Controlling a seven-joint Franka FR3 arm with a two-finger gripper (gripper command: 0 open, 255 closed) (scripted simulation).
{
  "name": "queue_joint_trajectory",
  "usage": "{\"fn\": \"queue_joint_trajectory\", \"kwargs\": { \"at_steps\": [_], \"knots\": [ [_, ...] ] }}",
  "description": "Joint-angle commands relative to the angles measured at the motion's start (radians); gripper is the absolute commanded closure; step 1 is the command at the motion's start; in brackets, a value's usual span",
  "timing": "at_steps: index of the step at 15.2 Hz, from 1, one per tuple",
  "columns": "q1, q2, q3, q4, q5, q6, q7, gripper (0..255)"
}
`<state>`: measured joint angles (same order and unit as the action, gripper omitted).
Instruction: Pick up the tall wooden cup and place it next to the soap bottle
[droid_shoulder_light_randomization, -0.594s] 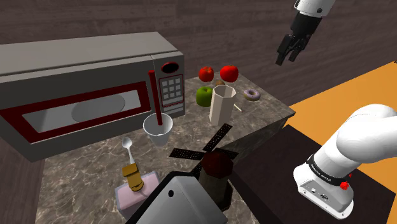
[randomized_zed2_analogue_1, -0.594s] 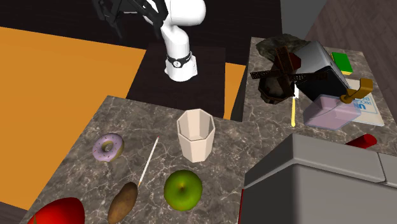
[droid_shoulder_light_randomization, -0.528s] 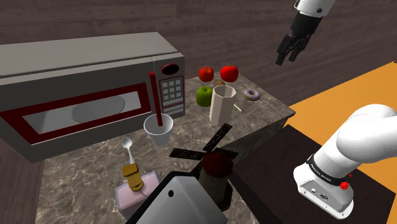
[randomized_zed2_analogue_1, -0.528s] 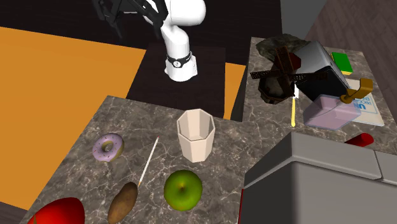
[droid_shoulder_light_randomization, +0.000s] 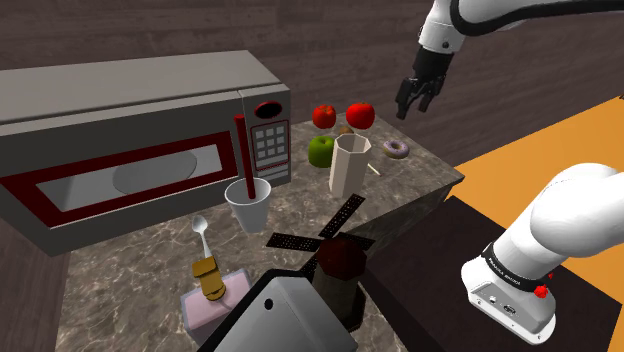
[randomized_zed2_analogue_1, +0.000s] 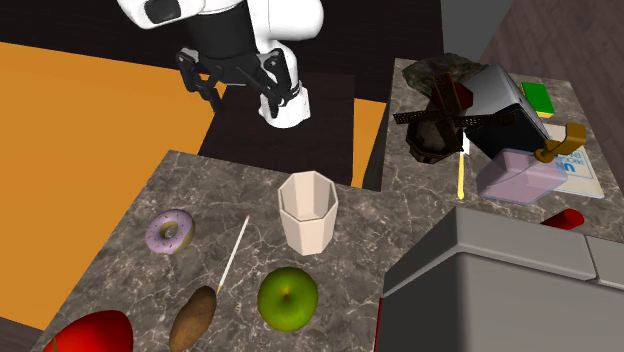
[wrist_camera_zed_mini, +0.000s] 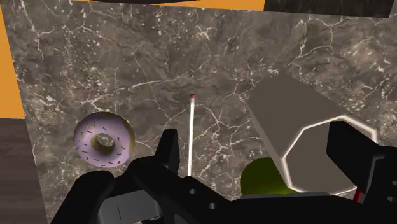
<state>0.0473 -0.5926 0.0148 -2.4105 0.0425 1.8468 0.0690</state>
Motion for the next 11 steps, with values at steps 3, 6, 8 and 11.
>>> {"fn": "queue_joint_trajectory", "kwargs": {
  "at_steps": [3,6,8,11],
  "knots": [
    [0.013,0.142,0.041,0.022,0.002,0.106,0.044,0],
    [0.02,0.251,0.07,0.052,-0.004,0.173,0.08,0],
    [0.024,0.326,0.088,0.079,-0.012,0.213,0.106,0],
    [0.028,0.385,0.1,0.092,-0.02,0.253,0.125,0]
  ]
}}
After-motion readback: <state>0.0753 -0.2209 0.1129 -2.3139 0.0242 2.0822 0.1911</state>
